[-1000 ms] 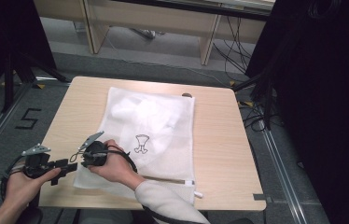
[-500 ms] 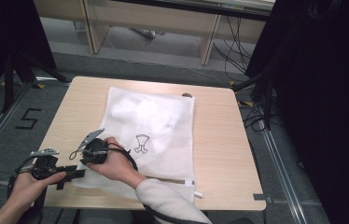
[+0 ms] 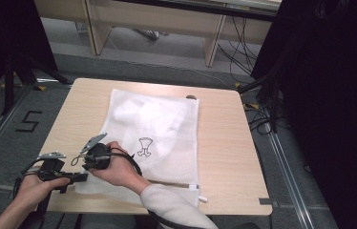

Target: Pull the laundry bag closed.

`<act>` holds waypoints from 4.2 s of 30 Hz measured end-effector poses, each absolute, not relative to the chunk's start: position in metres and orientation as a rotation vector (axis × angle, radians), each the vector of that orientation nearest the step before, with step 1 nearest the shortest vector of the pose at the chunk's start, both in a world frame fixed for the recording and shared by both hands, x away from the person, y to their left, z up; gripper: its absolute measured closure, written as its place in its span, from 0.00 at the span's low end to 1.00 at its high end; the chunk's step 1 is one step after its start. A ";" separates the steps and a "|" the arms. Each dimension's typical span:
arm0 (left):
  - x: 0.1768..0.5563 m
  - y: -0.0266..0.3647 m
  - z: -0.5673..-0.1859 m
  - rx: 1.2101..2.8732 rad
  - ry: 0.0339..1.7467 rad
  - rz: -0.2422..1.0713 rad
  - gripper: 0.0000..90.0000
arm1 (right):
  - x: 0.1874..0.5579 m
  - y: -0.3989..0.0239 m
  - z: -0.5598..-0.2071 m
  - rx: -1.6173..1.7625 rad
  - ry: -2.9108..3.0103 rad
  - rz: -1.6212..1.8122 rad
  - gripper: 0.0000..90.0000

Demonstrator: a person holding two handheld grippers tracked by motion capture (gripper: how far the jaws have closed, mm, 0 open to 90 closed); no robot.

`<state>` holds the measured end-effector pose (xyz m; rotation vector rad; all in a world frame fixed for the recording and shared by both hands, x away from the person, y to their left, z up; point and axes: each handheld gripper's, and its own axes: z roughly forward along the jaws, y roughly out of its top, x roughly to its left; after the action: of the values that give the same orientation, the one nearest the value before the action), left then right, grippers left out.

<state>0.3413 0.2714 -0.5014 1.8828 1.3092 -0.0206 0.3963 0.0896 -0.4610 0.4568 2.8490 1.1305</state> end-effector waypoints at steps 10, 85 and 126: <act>0.340 0.271 -0.498 1.858 1.335 -0.049 0.96 | 0.394 0.084 -0.460 0.451 2.862 1.106 0.91; 0.338 0.271 -0.494 1.856 1.344 -0.018 0.96 | 0.389 0.042 -0.484 0.463 2.980 0.920 0.92; 0.339 0.270 -0.494 1.865 1.355 -0.004 0.96 | 0.390 0.011 -0.485 0.492 2.973 0.931 0.92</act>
<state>0.3391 0.2704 -0.4943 1.8648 1.3549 -0.0039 0.3898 0.0109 -0.4853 0.4916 2.9732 0.9308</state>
